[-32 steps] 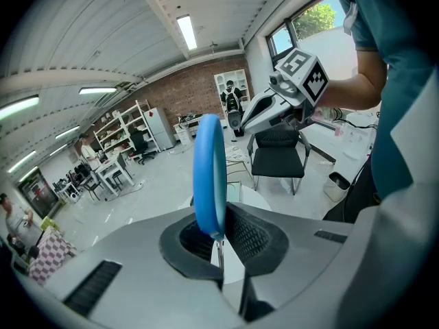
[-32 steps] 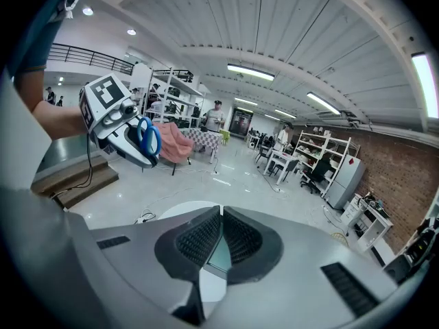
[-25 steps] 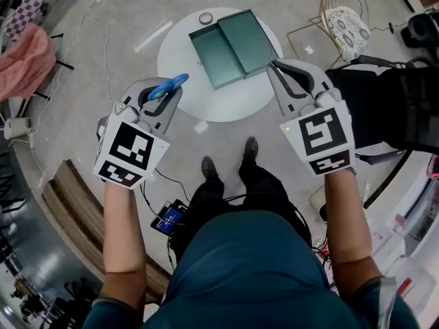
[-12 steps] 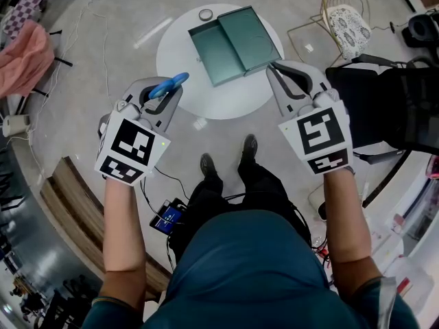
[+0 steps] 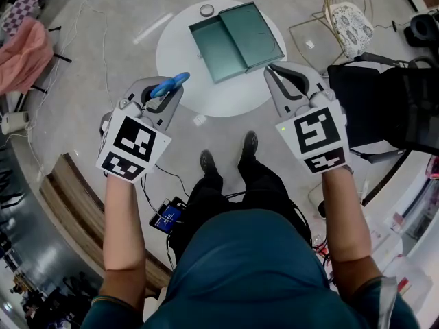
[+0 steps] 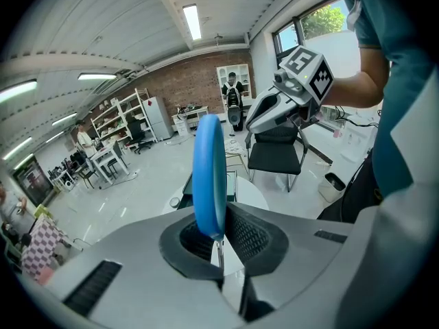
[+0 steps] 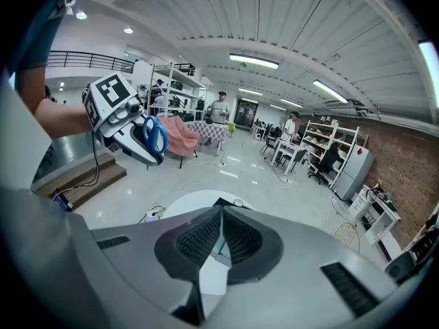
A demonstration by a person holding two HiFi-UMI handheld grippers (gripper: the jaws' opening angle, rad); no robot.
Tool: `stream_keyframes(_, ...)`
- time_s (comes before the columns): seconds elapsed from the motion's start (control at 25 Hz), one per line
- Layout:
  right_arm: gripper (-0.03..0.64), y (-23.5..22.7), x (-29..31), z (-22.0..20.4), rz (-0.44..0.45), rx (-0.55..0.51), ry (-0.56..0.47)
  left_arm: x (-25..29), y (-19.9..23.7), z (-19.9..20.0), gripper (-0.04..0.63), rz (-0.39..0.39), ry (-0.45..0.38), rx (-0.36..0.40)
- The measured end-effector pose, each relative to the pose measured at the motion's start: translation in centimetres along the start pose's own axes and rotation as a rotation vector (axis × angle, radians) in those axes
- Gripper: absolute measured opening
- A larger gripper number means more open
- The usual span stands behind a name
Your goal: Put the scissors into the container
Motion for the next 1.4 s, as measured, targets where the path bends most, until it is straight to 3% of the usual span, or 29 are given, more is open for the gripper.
stream_keyframes(1.4, 0.04, 1.1, 3.2, -2.2, 0.027, -0.014, 0.049, 2.8, 0.7, -3.5, 0.026, -0.005, 0.031, -0.051)
Point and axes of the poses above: the fingertips, and each gripper's own axes: x forward along the fingers, y to its left, z out of its top, the point moved 9 cm from there along -x, backward along the fingers, and after that the axes turned 5 degrees about -z, right-handed, at the moved point
